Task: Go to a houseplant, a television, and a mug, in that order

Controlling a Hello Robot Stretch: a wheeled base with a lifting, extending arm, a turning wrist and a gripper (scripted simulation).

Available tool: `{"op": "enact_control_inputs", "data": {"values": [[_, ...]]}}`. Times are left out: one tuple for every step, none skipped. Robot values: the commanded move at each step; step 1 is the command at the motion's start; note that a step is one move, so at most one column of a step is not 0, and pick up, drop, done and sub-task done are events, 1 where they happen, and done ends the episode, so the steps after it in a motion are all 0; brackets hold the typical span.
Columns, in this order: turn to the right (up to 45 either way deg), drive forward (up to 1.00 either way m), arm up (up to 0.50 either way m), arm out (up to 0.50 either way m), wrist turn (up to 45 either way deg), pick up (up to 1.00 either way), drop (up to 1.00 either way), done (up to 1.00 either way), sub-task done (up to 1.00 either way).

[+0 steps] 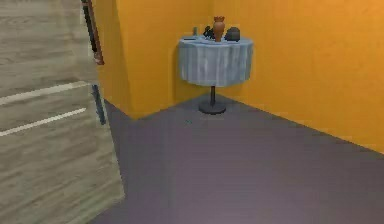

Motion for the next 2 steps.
{"op": "enact_control_inputs", "data": {"values": [[39.0, 0.00, 0.00, 0.00, 0.0, 0.00, 0.00, 0.00, 0.00], [0.0, 0.15, 0.00, 0.00, 0.0, 0.00, 0.00, 0.00, 0.00]]}}
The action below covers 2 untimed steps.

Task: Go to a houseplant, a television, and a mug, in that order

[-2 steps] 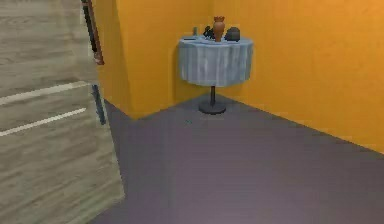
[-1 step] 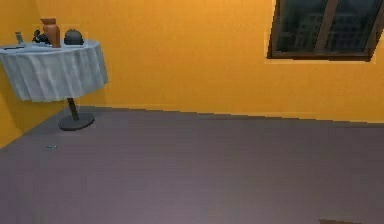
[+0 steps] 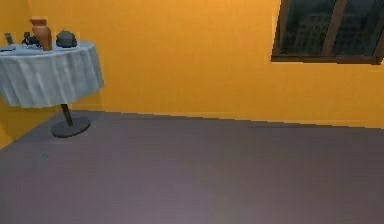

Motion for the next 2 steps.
{"op": "enact_control_inputs", "data": {"values": [[-45.0, 0.00, 0.00, 0.00, 0.0, 0.00, 0.00, 0.00, 0.00], [-45.0, 0.00, 0.00, 0.00, 0.0, 0.00, 0.00, 0.00, 0.00]]}}
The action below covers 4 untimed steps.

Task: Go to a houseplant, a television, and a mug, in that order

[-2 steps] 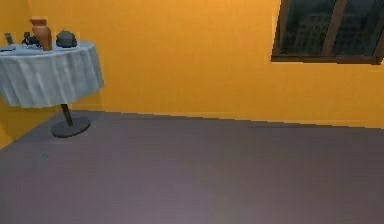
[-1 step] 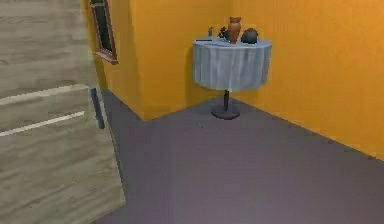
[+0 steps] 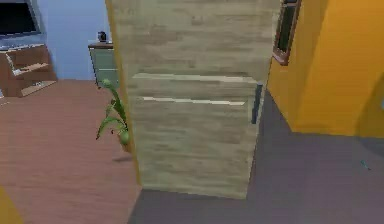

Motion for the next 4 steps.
{"op": "enact_control_inputs", "data": {"values": [[0.0, 0.85, 0.00, 0.00, 0.0, 0.00, 0.00, 0.00, 0.00], [-45.0, 0.00, 0.00, 0.00, 0.0, 0.00, 0.00, 0.00, 0.00], [-33.0, 0.00, 0.00, 0.00, 0.0, 0.00, 0.00, 0.00, 0.00], [0.0, 1.00, 0.00, 0.00, 0.0, 0.00, 0.00, 0.00, 0.00]]}}
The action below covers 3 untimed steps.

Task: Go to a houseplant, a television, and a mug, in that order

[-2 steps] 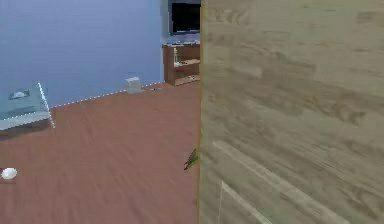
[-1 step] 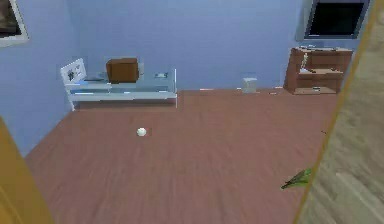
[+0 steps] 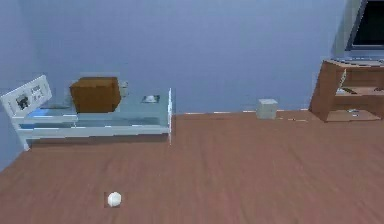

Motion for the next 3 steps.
{"op": "enact_control_inputs", "data": {"values": [[-24.0, 0.00, 0.00, 0.00, 0.0, 0.00, 0.00, 0.00, 0.00], [0.0, 0.10, 0.00, 0.00, 0.0, 0.00, 0.00, 0.00, 0.00], [45.0, 0.00, 0.00, 0.00, 0.0, 0.00, 0.00, 0.00, 0.00]]}}
